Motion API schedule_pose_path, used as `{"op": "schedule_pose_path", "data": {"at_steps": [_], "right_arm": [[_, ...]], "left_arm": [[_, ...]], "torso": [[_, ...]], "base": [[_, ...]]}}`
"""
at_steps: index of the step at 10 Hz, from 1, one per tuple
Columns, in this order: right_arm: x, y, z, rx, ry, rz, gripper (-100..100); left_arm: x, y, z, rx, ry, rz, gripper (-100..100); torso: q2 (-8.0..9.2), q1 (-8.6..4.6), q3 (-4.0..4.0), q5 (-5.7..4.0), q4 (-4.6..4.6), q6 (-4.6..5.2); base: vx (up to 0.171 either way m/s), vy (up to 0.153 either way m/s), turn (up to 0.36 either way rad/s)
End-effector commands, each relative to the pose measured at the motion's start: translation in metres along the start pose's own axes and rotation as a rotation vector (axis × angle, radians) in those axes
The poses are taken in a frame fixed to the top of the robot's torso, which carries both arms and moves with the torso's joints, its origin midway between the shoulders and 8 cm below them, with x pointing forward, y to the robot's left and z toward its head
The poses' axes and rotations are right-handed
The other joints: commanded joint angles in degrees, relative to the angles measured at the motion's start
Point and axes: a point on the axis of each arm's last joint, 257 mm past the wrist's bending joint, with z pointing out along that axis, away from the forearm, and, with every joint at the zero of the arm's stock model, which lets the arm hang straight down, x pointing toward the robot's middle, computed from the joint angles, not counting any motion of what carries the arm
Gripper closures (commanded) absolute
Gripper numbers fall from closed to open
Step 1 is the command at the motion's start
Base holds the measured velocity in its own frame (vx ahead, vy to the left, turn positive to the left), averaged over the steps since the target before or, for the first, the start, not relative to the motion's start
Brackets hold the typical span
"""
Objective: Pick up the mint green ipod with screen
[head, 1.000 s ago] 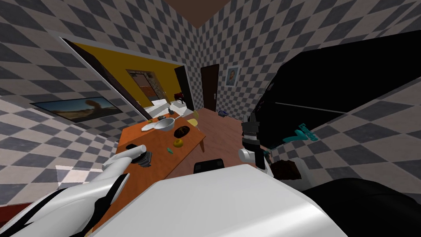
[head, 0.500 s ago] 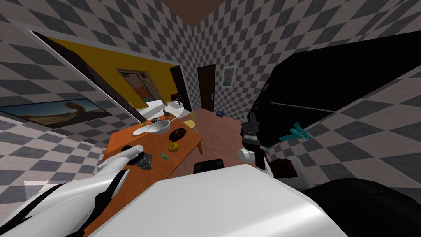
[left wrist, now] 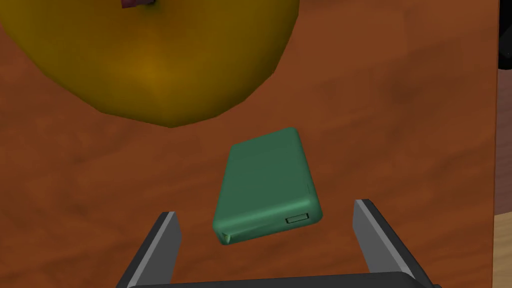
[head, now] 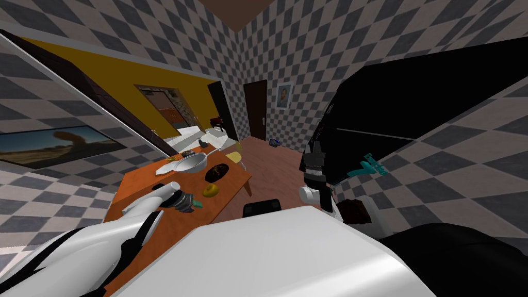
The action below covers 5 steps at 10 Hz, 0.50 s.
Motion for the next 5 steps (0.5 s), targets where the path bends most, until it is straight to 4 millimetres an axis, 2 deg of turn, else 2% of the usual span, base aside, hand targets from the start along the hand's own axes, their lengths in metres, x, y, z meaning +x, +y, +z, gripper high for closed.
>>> {"op": "schedule_pose_path", "data": {"at_steps": [1, 2, 3, 5], "right_arm": [[0.000, 0.000, 0.000, 0.000, 0.000, 0.000, 0], [0.000, 0.000, 0.000, 0.000, 0.000, 0.000, 0], [0.000, 0.000, 0.000, 0.000, 0.000, 0.000, 0], [0.000, 0.000, 0.000, 0.000, 0.000, 0.000, 0]], "left_arm": [[0.000, 0.000, 0.000, 0.000, 0.000, 0.000, -100], [0.000, 0.000, 0.000, 0.000, 0.000, 0.001, 0], [0.007, 0.006, 0.012, 0.001, 0.001, -0.019, -100], [0.014, 0.012, 0.024, 0.002, 0.002, -0.039, -100]], "torso": [[0.00, 0.00, 0.00, 0.00, 0.00, 0.00], [0.12, 0.09, 0.07, 0.02, 0.03, 0.00], [0.17, 0.13, 0.10, 0.03, 0.04, -0.01], [0.41, 0.47, 0.24, 0.11, 0.09, 0.00]], "base": [[0.009, -0.009, 0.002], [0.000, 0.000, 0.000], [-0.032, 0.051, -0.150], [-0.074, 0.098, -0.125]]}}
